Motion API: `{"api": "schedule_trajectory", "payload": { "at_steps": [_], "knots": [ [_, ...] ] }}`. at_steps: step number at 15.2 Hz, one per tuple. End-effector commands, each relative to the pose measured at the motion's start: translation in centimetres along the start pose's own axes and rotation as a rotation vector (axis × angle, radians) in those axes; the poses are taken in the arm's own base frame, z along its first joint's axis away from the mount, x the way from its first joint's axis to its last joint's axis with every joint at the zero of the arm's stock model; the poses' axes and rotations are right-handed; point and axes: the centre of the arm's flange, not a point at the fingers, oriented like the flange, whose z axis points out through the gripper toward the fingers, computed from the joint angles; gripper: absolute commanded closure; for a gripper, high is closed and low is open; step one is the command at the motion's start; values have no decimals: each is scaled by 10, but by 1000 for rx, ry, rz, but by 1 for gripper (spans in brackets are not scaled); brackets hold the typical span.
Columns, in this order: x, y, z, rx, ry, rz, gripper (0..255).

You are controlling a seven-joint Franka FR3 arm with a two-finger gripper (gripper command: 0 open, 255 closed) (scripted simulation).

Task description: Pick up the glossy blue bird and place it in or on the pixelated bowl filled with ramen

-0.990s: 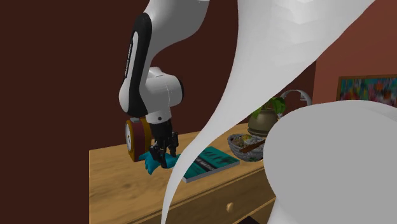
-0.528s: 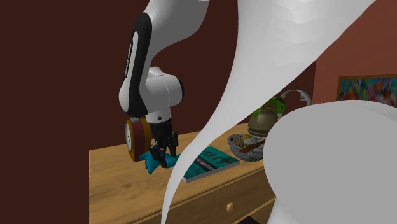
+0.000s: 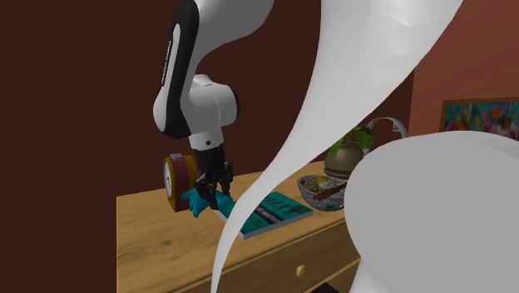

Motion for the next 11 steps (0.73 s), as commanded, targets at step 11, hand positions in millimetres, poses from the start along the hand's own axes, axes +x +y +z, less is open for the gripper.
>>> {"api": "schedule_trajectory", "payload": {
  "at_steps": [11],
  "knots": [
    [-8, 9, -62, 0, 0, 0, 255]
  ]
}}
